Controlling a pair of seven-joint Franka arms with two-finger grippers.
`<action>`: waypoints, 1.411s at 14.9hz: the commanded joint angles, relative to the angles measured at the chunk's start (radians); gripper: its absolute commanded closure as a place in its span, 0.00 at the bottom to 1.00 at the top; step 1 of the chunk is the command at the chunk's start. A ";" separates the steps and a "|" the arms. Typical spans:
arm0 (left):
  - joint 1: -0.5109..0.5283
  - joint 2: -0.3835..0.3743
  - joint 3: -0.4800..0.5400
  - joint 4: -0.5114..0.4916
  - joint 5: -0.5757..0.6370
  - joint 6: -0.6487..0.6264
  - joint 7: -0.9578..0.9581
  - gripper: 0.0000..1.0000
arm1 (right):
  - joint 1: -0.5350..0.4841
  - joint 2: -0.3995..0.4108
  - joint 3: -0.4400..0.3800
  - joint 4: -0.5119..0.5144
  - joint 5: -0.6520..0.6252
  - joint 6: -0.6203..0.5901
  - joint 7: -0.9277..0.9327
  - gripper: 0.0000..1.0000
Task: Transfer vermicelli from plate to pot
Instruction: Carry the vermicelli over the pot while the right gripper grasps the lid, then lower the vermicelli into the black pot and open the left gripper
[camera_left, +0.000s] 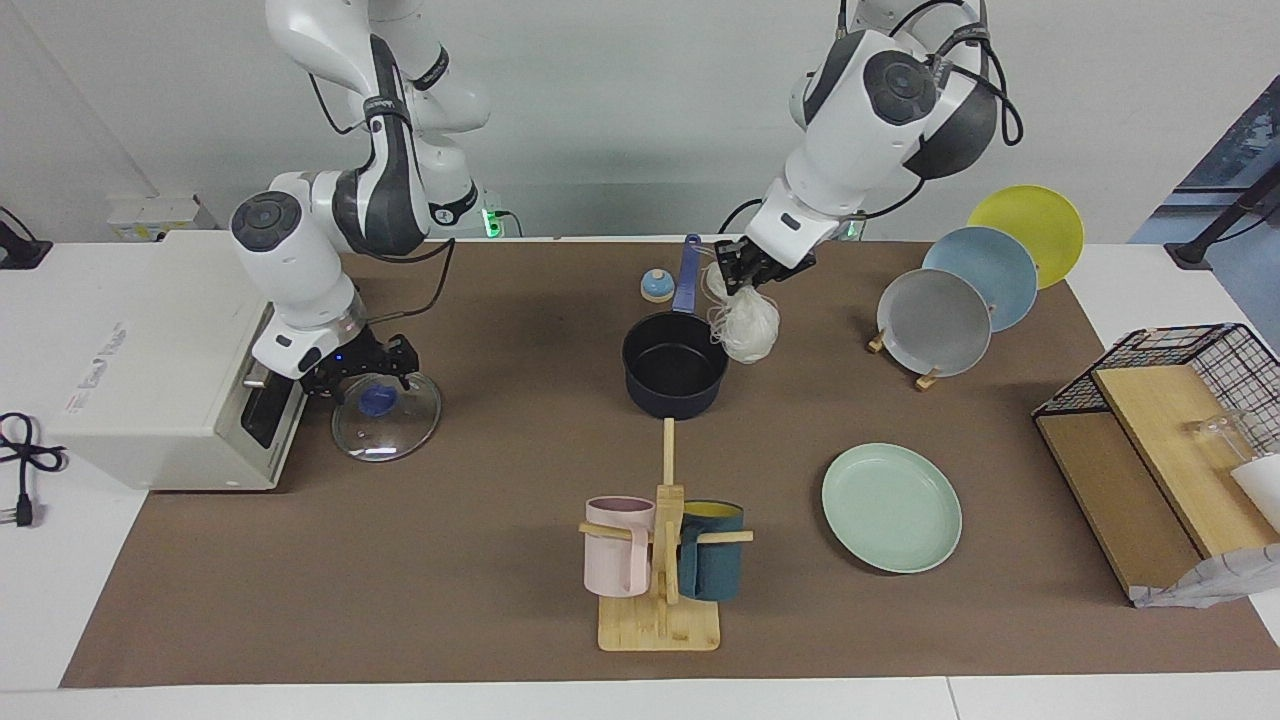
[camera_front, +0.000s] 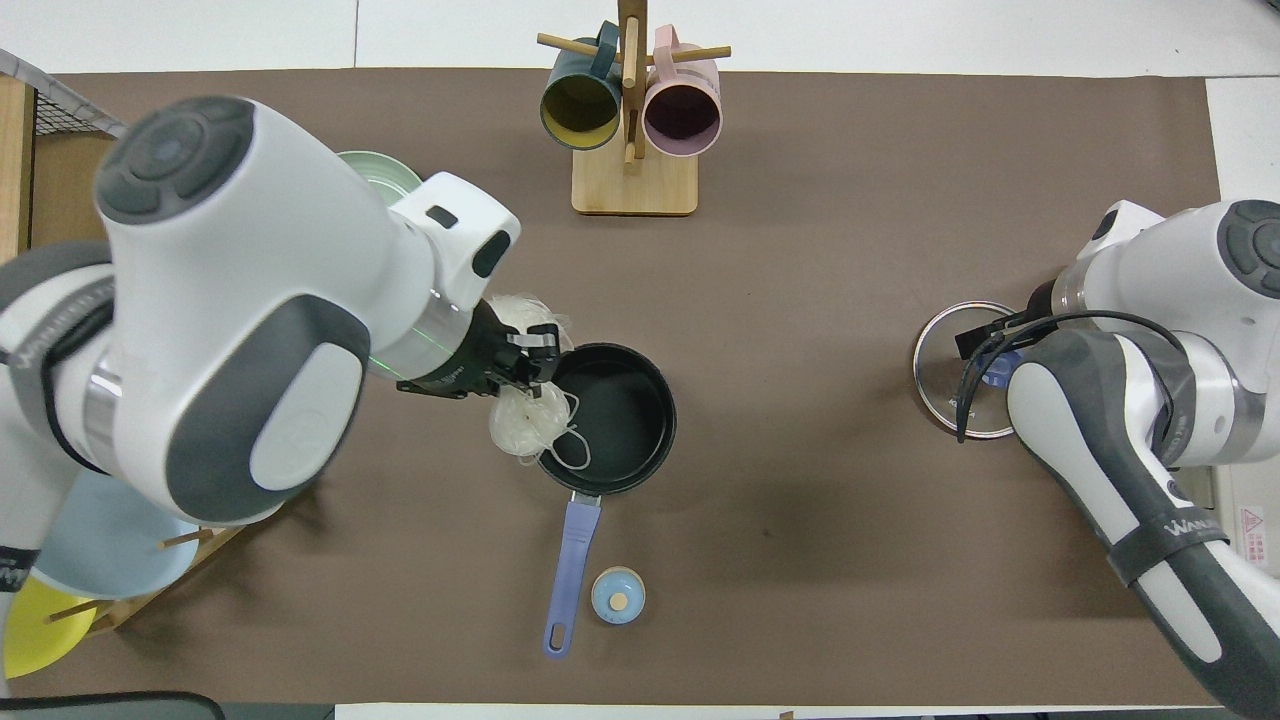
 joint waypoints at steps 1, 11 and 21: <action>-0.091 -0.092 0.017 -0.195 -0.017 0.148 -0.059 1.00 | -0.012 -0.024 0.001 -0.051 0.019 0.037 -0.035 0.00; -0.176 -0.043 0.014 -0.382 -0.019 0.376 -0.096 1.00 | -0.027 0.018 0.003 -0.107 0.019 0.123 -0.159 0.00; -0.187 0.071 0.017 -0.410 -0.017 0.587 -0.072 1.00 | -0.050 0.016 0.003 -0.115 0.033 0.122 -0.179 0.08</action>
